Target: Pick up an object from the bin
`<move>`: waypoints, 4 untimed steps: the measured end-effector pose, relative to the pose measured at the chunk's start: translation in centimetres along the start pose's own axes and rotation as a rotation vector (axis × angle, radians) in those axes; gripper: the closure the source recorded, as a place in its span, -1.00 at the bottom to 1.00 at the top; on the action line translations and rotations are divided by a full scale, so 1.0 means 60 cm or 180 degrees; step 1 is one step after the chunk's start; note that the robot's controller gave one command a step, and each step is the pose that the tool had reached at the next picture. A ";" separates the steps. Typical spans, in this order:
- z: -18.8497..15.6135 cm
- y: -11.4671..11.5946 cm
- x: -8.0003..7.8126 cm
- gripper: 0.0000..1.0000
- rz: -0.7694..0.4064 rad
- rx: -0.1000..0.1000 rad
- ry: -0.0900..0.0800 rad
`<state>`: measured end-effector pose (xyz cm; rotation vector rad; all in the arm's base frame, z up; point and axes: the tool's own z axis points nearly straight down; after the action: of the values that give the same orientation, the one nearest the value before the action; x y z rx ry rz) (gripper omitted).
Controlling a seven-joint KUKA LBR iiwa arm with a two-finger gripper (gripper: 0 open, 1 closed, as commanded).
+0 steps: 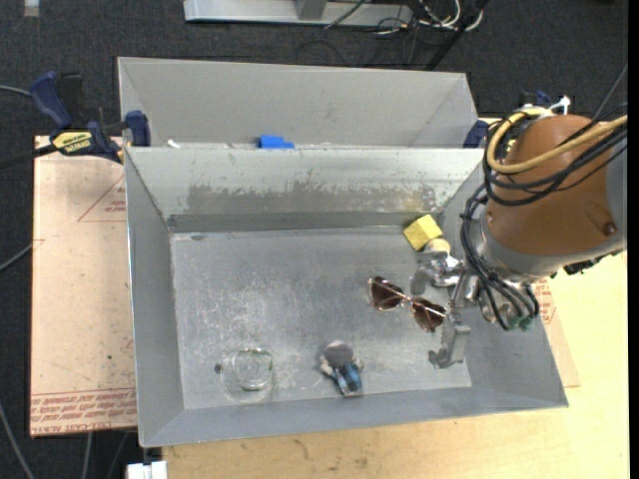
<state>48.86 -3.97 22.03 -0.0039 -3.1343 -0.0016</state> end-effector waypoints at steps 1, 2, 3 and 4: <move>-0.007 0.000 -0.003 -1.00 -0.0007 0.0003 -0.0025; 0.118 -0.018 -0.077 -1.00 0.0021 0.0004 -0.0048; 0.251 -0.048 -0.136 -1.00 0.0167 -0.0002 -0.0036; 0.250 -0.046 -0.133 -1.00 0.0799 -0.0004 -0.0030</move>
Offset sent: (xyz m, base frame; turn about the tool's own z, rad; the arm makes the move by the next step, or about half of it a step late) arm 0.0842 -0.0219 -0.1503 0.0121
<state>56.71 -6.75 6.98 -0.3973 -3.1184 -0.0022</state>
